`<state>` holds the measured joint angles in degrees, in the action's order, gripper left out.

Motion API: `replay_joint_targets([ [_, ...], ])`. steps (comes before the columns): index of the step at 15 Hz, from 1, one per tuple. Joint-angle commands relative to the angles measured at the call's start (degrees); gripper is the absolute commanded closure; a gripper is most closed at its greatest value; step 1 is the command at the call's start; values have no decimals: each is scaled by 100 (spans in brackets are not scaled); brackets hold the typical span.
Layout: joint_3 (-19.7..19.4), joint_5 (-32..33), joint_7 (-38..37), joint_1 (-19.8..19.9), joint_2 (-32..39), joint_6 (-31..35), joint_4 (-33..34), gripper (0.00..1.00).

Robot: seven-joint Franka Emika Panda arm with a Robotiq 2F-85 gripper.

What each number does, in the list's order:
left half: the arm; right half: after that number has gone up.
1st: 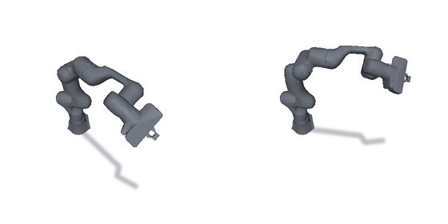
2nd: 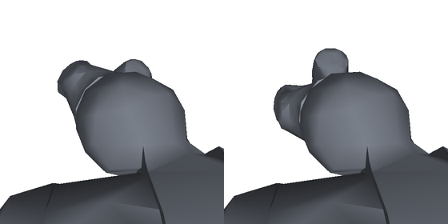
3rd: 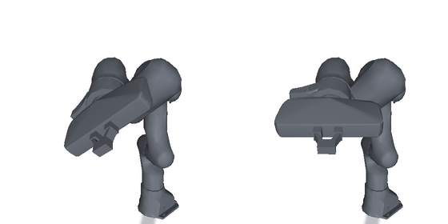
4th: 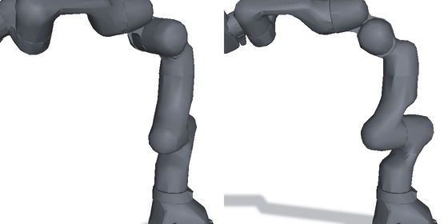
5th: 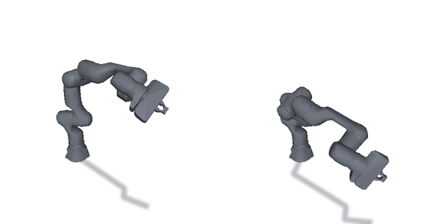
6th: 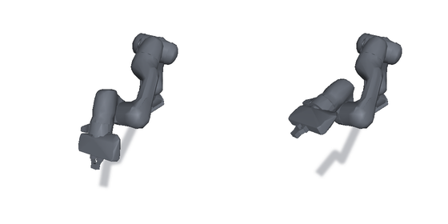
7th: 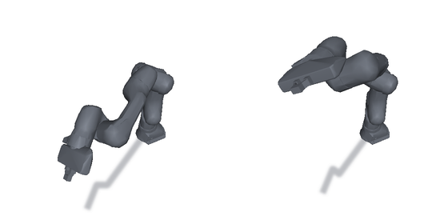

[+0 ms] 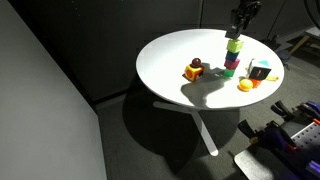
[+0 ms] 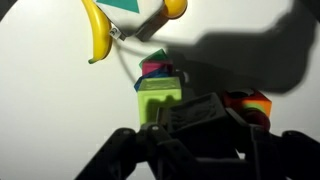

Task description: Pick up the gray block and put it on the table

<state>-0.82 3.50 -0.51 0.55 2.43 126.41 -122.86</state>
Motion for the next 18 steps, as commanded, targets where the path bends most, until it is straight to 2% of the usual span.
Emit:
replay_joint_targets([
  [1, 75, 152, -15, -78, -138, -82, -131, 66],
  [8, 222, 648, -176, -243, -15, -223, -240, 66],
  [17, 339, 521, -30, -340, 123, -255, -339, 66],
  [18, 344, 521, -29, -343, 132, -257, -340, 41],
])
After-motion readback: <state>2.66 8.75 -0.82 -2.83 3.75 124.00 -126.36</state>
